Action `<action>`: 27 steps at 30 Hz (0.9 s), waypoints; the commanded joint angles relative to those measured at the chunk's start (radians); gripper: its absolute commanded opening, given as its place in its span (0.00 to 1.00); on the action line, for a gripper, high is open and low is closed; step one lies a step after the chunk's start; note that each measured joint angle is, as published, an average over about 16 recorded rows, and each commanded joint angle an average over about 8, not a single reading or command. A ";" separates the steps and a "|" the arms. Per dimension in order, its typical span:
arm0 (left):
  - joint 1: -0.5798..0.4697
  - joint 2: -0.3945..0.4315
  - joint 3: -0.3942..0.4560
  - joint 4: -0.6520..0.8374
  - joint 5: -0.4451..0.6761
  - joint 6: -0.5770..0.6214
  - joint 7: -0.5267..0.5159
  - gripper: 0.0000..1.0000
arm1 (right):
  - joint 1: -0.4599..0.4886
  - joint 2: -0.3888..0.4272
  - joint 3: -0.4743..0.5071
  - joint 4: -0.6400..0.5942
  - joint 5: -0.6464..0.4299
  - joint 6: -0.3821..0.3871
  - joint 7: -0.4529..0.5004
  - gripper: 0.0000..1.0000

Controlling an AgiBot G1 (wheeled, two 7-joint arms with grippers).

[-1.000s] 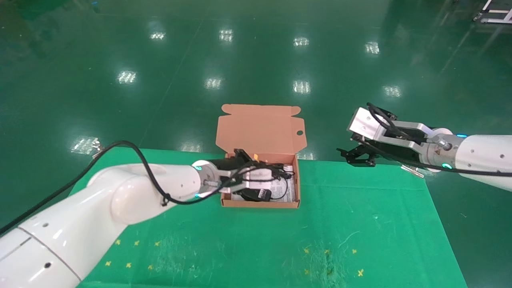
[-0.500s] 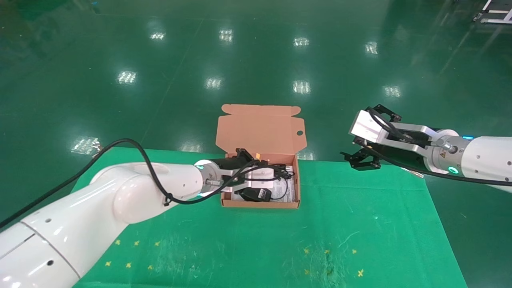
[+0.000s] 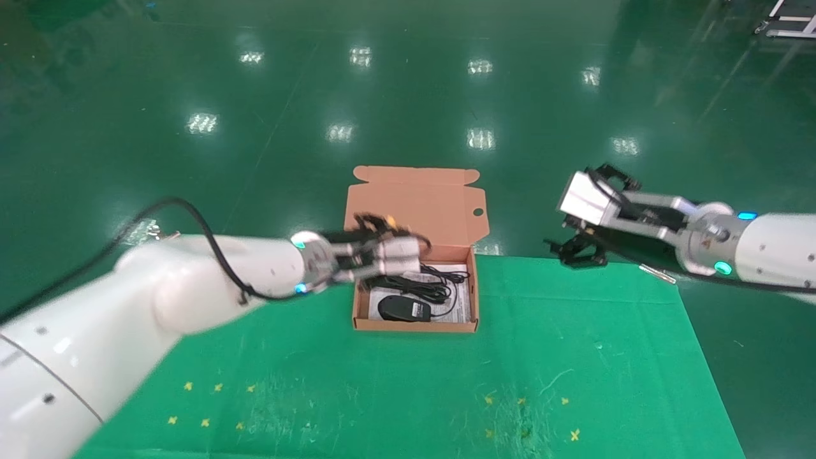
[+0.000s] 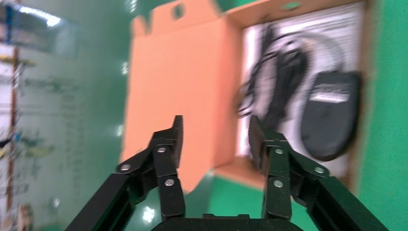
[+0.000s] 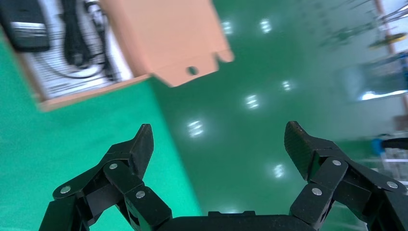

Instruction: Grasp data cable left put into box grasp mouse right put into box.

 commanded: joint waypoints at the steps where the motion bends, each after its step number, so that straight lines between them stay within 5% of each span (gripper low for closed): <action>1: -0.022 -0.009 -0.008 0.006 0.004 -0.002 -0.020 1.00 | 0.010 0.002 0.004 0.004 -0.009 0.004 0.003 1.00; 13: -0.045 -0.050 -0.044 -0.008 -0.031 0.029 -0.055 1.00 | 0.070 0.012 -0.013 0.038 -0.074 -0.080 -0.023 1.00; 27: 0.073 -0.206 -0.211 -0.122 -0.337 0.243 -0.028 1.00 | -0.047 0.049 0.118 0.045 0.213 -0.235 -0.080 1.00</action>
